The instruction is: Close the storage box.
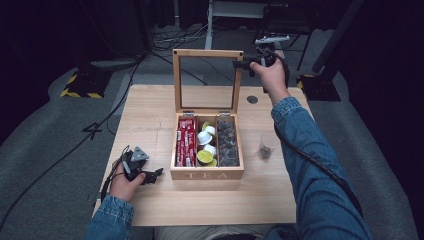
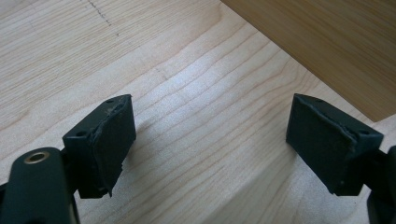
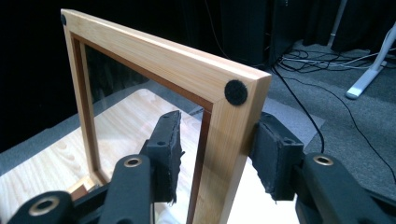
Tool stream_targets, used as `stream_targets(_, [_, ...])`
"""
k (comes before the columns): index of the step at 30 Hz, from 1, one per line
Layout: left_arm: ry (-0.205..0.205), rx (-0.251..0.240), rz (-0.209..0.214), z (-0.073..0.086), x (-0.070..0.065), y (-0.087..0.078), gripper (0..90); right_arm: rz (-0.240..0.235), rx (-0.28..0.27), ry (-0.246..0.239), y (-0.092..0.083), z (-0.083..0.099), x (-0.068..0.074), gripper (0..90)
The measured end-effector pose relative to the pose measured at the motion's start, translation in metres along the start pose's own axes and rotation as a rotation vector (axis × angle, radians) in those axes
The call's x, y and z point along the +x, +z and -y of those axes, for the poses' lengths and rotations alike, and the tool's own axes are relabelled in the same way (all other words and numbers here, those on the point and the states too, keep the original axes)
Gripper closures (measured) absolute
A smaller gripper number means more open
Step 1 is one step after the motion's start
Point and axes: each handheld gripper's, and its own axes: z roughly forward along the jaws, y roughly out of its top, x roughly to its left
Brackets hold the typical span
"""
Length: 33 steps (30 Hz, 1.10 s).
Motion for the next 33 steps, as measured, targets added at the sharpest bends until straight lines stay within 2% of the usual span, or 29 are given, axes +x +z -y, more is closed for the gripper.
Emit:
stream_targets(7, [-0.001, 0.001, 0.003, -0.001, 0.000, 0.001, 16.2, -0.017, 0.008, -0.036, -0.014, 0.000, 0.007, 60.1])
stream_targets(21, [0.001, 0.003, 0.001, -0.001, -0.001, 0.000, 16.4, -0.072, 0.017, -0.089, -0.050, 0.008, 0.036, 63.5])
stream_targets(33, [-0.007, -0.002, -0.010, 0.000, -0.002, 0.001, 16.6, -0.089, 0.065, -0.157, -0.071, 0.019, 0.062, 63.2])
